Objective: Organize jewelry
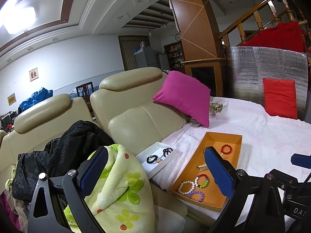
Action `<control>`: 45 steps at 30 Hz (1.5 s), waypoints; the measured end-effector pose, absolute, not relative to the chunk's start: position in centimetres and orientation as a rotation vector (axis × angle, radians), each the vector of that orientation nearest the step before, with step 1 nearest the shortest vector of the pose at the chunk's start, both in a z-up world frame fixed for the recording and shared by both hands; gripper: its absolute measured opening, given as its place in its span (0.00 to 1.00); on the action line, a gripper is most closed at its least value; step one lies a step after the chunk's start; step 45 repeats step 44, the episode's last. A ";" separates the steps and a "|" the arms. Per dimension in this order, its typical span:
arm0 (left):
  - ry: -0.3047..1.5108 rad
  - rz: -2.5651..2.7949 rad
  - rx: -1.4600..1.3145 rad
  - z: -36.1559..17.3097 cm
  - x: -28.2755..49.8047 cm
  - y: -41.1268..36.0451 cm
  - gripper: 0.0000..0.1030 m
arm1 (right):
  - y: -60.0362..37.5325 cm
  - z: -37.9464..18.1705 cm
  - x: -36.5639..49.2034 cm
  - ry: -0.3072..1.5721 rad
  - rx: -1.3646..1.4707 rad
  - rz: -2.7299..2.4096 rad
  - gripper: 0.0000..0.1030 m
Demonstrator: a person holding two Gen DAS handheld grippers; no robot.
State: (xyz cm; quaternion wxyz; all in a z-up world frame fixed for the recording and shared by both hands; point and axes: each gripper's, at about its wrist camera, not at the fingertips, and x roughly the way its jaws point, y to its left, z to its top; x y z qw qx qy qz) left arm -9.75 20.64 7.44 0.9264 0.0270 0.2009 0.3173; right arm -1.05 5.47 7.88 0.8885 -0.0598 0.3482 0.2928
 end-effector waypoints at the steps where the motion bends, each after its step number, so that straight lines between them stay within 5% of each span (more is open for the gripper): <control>1: 0.412 0.651 0.056 7.4 -9.8 20.6 0.96 | 5.5 7.9 -1.1 0.723 -0.125 0.608 0.67; 45: 0.442 0.461 0.028 4.8 -4.3 19.0 0.96 | 3.6 5.3 3.8 0.752 -0.064 0.575 0.67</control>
